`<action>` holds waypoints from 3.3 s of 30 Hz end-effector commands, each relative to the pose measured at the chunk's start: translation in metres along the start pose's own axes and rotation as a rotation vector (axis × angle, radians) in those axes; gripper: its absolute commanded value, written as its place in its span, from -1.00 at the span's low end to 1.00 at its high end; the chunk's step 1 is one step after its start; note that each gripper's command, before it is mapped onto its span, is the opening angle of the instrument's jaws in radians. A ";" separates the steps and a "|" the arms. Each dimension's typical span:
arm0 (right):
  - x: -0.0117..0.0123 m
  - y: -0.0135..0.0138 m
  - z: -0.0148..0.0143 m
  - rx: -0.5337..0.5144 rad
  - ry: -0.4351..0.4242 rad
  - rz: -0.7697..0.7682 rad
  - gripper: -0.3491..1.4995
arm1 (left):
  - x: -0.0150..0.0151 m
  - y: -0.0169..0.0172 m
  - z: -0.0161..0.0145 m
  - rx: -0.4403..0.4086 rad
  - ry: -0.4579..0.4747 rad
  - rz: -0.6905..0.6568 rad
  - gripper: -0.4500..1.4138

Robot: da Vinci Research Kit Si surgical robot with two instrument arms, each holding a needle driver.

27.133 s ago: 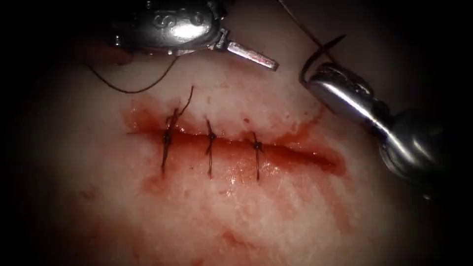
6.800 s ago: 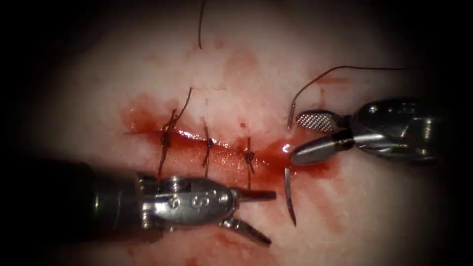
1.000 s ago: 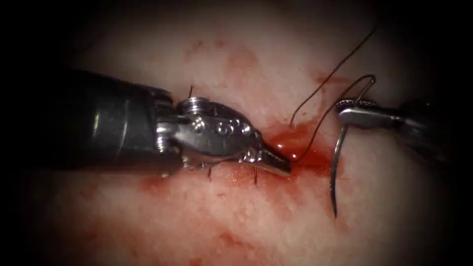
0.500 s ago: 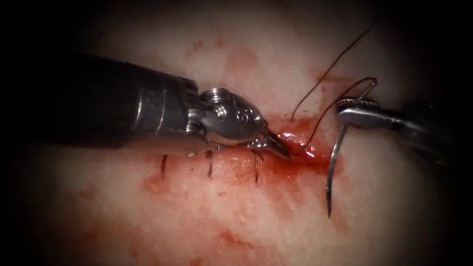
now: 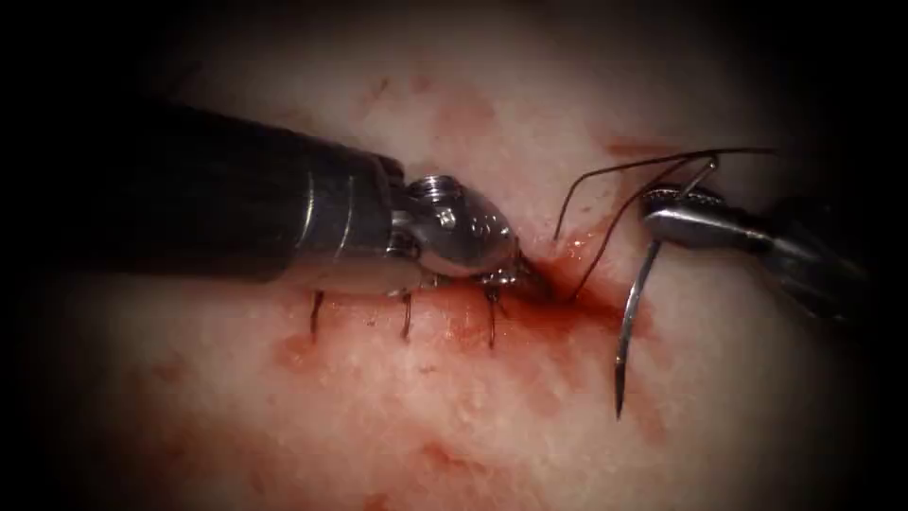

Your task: Wound Closure

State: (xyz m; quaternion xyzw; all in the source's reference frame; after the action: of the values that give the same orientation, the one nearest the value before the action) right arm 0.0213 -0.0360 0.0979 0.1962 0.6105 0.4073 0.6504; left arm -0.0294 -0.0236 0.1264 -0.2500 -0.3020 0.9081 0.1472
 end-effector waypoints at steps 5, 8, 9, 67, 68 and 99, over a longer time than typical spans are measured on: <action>-0.0003 -0.0002 0.0009 0.006 -0.004 -0.047 -1.00 | 0.0000 -0.0009 0.0006 0.016 -0.127 -0.015 -1.00; -0.0002 -0.0002 0.0010 0.008 -0.004 -0.059 -1.00 | -0.0001 -0.0007 0.0012 -0.024 -0.205 -0.021 -1.00; -0.0002 -0.0003 0.0010 0.010 -0.004 -0.064 -1.00 | -0.0001 -0.0007 0.0014 -0.046 -0.207 -0.024 -1.00; -0.0032 0.0002 0.0056 0.053 -0.134 -0.683 -1.00 | 0.0024 0.0024 -0.0033 -0.282 -0.091 0.089 -1.00; -0.0032 0.0003 0.0058 0.053 -0.136 -0.695 -1.00 | 0.0024 0.0024 -0.0033 -0.282 -0.091 0.089 -1.00; -0.0036 -0.0001 0.0063 0.184 -0.183 -0.890 -1.00 | 0.0024 0.0025 -0.0033 -0.283 -0.091 0.101 -1.00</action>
State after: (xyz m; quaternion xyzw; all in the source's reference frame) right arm 0.0267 -0.0371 0.1008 0.0072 0.6081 0.0134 0.7937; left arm -0.0294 -0.0228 0.1212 -0.2419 -0.4203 0.8731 0.0509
